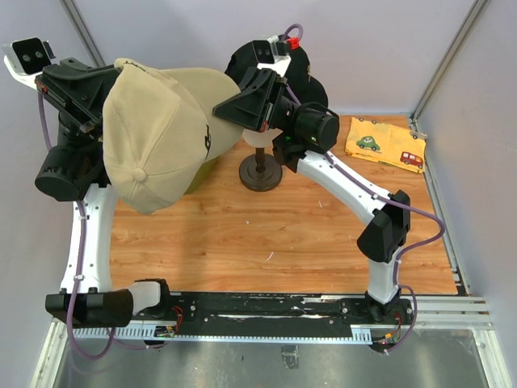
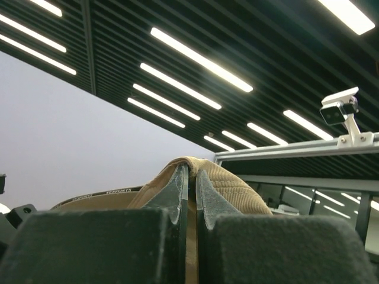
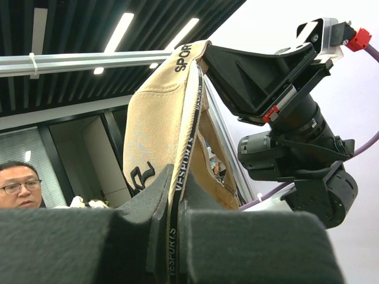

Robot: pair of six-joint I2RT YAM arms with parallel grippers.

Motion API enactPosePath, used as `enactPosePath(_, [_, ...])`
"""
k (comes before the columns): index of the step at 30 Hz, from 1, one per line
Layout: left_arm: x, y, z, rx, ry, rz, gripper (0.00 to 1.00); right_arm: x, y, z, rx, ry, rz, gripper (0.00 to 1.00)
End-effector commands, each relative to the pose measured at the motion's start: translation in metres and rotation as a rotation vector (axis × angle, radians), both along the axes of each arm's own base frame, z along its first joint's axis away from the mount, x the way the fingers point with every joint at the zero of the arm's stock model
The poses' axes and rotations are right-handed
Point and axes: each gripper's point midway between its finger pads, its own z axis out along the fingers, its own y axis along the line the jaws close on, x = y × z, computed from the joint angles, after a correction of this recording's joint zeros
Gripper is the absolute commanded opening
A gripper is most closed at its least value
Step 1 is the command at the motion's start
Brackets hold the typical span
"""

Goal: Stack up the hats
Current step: Stack the hat on the hat.

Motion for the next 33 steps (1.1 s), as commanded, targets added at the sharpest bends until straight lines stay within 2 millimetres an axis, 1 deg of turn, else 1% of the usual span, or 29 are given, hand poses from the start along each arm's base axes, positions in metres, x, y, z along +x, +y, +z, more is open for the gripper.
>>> enactPosePath(1, [-0.001, 0.015, 0.009, -0.089, 0.288, -0.319, 0.01, -0.008, -0.026, 0.021, 0.024, -0.040, -0.043, 0.01])
enactPosePath(3, [0.014, 0.015, 0.004, -0.102, 0.332, -0.252, 0.01, -0.005, -0.028, 0.026, 0.010, -0.028, -0.055, 0.01])
enactPosePath(5, [0.024, 0.017, -0.001, -0.124, 0.376, -0.194, 0.05, -0.004, -0.031, 0.033, 0.001, -0.021, -0.066, 0.01])
enactPosePath(9, [0.039, 0.021, -0.011, -0.162, 0.441, -0.101, 0.07, -0.008, -0.037, 0.043, -0.002, -0.017, -0.081, 0.01])
enactPosePath(13, [0.047, 0.022, -0.015, -0.164, 0.465, -0.047, 0.09, -0.009, -0.041, 0.048, -0.004, 0.002, -0.093, 0.01])
enactPosePath(18, [0.049, 0.024, -0.018, -0.176, 0.480, -0.001, 0.11, -0.015, -0.046, 0.057, -0.012, 0.002, -0.122, 0.01])
enactPosePath(21, [0.051, 0.026, -0.022, -0.183, 0.497, 0.013, 0.11, -0.014, -0.047, 0.057, -0.014, 0.020, -0.132, 0.01])
enactPosePath(24, [0.054, 0.025, -0.025, -0.177, 0.509, 0.035, 0.14, -0.014, -0.047, 0.057, -0.024, 0.022, -0.155, 0.00])
enactPosePath(26, [0.056, 0.025, -0.026, -0.176, 0.512, 0.044, 0.16, -0.014, -0.047, 0.059, -0.038, 0.016, -0.173, 0.01])
enactPosePath(27, [0.057, 0.026, -0.027, -0.178, 0.512, 0.049, 0.19, -0.013, -0.047, 0.061, -0.049, 0.012, -0.184, 0.01])
enactPosePath(28, [0.058, 0.027, -0.027, -0.181, 0.514, 0.059, 0.24, -0.012, -0.048, 0.063, -0.058, 0.009, -0.199, 0.00])
enactPosePath(29, [0.061, 0.027, -0.028, -0.182, 0.519, 0.068, 0.31, -0.010, -0.049, 0.065, -0.066, 0.009, -0.213, 0.00])
enactPosePath(30, [0.064, 0.028, -0.030, -0.183, 0.523, 0.083, 0.37, -0.007, -0.051, 0.069, -0.071, 0.012, -0.227, 0.01])
enactPosePath(31, [0.070, 0.029, -0.032, -0.189, 0.532, 0.098, 0.41, -0.002, -0.053, 0.072, -0.078, 0.019, -0.241, 0.01])
enactPosePath(33, [0.081, 0.035, -0.037, -0.220, 0.546, 0.124, 0.44, 0.011, -0.058, 0.080, -0.086, 0.041, -0.260, 0.01])
